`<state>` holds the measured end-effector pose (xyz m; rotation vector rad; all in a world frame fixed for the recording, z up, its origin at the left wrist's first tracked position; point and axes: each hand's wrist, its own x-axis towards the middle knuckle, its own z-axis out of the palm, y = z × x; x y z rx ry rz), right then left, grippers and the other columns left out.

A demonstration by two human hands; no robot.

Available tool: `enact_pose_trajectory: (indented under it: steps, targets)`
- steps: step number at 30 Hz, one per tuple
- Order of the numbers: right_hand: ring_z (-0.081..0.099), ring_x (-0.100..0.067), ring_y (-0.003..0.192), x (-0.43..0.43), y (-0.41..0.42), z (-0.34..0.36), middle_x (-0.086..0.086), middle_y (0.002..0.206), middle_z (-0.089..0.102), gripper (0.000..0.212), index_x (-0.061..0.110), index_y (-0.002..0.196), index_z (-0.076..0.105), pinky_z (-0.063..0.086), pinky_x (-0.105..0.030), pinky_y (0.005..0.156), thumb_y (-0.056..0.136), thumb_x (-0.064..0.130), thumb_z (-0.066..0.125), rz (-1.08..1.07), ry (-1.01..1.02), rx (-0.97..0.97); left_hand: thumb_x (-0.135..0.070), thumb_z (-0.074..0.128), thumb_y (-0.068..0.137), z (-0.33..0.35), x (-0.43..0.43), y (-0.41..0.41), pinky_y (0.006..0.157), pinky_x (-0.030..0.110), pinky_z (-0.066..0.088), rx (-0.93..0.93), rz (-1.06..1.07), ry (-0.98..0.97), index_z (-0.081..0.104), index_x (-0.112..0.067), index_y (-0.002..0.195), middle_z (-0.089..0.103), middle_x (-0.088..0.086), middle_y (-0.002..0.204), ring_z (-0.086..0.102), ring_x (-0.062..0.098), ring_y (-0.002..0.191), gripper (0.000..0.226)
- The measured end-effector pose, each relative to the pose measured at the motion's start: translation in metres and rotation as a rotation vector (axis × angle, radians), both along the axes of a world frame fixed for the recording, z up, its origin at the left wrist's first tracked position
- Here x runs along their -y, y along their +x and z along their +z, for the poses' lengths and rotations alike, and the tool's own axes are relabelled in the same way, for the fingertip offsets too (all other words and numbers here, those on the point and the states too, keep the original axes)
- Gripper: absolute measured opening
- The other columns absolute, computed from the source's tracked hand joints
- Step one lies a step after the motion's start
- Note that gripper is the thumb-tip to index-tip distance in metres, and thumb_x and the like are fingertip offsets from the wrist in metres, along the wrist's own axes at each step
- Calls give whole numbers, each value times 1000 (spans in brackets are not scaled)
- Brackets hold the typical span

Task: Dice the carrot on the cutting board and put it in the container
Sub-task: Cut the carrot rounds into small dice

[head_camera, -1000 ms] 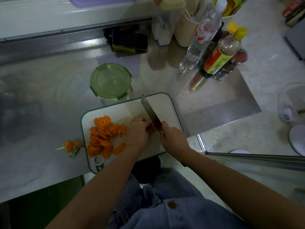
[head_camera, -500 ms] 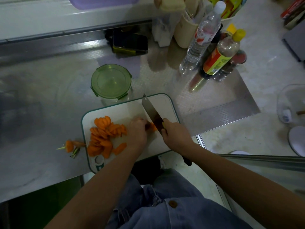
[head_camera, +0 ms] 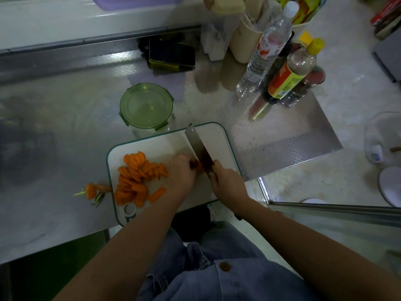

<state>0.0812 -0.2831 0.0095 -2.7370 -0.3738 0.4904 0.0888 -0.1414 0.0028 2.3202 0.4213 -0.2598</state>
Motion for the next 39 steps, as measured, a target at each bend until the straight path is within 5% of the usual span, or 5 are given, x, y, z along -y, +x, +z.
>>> enact_pose_trajectory:
  steps: [11, 19, 27, 39]
  targets:
    - [62, -34, 77, -8, 2, 5, -15, 90, 65, 29, 10, 124, 41, 49, -39, 66, 97, 20, 40, 29, -89, -28, -19, 74, 78, -4, 2, -1, 67, 28, 47, -47, 37, -54, 69, -15, 83, 69, 5, 81, 63, 21, 76, 8]
    - [62, -33, 76, 3, 7, 17, -14, 89, 65, 31, 9, 125, 42, 52, -42, 67, 99, 27, 40, -15, -4, -1, -20, 73, 81, -1, 1, -9, 70, 24, 38, -57, 27, -71, 69, -19, 93, 62, -1, 84, 52, 13, 76, 13]
    - [61, -31, 80, 0, 9, 34, -12, 91, 62, 27, 11, 120, 42, 45, -35, 64, 99, 28, 39, 103, -82, -18, -12, 70, 83, 0, -4, -13, 81, 29, 47, -66, 37, -174, 70, -12, 98, 70, 9, 96, 62, 21, 90, 15]
    - [62, -30, 86, -9, -3, 9, -14, 99, 64, 42, 12, 139, 34, 43, -36, 70, 99, 23, 40, 31, -78, -84, -17, 75, 81, -4, -3, -11, 61, 15, 33, -68, 150, -190, 76, -13, 91, 73, 6, 92, 57, 11, 74, 11]
